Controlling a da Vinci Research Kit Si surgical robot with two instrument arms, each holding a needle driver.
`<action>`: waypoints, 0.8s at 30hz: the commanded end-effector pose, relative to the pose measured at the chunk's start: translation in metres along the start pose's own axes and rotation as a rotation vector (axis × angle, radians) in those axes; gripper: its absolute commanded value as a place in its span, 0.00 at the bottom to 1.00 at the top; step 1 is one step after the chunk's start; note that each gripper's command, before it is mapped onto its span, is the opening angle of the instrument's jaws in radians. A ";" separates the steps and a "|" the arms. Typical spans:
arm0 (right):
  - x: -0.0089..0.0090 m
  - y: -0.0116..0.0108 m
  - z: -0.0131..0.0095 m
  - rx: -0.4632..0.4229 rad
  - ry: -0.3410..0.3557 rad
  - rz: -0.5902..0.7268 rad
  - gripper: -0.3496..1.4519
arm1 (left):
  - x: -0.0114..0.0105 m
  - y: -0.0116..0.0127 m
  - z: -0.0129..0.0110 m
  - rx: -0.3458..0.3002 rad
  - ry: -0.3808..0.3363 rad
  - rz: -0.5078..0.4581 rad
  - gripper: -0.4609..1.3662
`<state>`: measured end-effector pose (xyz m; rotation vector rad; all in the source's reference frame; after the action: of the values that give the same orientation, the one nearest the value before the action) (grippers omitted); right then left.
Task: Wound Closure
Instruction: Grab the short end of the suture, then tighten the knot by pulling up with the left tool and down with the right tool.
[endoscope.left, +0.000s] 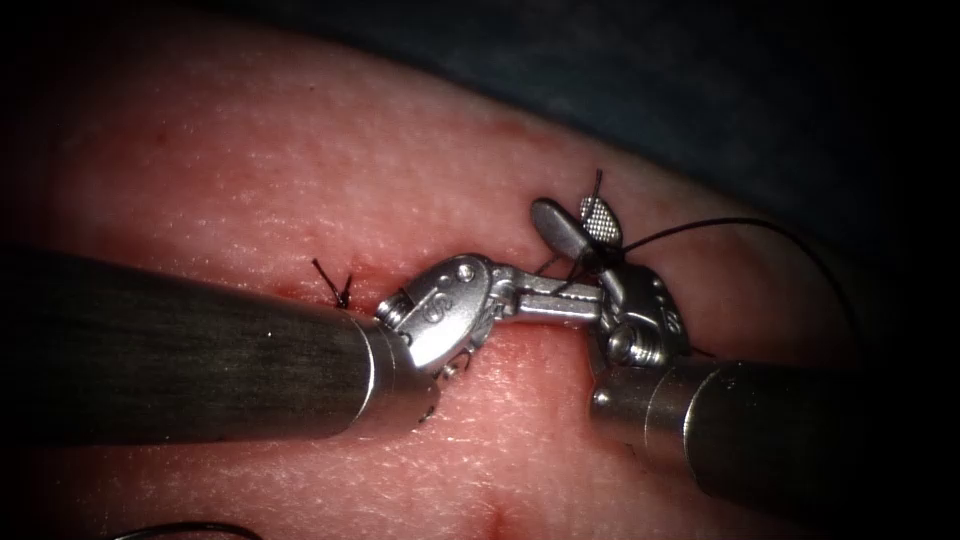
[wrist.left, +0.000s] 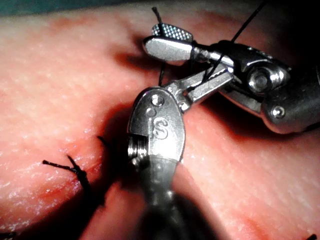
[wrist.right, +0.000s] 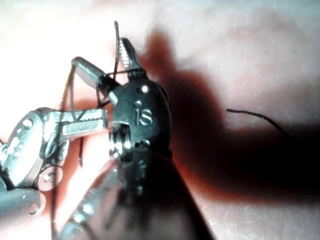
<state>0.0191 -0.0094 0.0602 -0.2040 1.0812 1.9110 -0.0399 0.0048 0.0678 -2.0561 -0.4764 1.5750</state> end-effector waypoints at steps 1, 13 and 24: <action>0.0000 0.0000 0.0000 -0.001 0.000 0.000 0.31 | 0.0000 0.0000 0.0000 -0.010 0.000 0.001 0.06; 0.0000 -0.0003 -0.0004 0.023 -0.002 0.013 0.00 | 0.0001 -0.0003 -0.0004 -0.015 0.000 -0.007 0.06; -0.0005 -0.0011 -0.0019 0.074 -0.018 -0.028 0.00 | 0.0028 -0.0020 -0.0028 0.019 0.010 -0.032 0.06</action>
<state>0.0199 -0.0111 0.0584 -0.1558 1.1311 1.8380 -0.0358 0.0080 0.0673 -2.0209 -0.4771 1.5422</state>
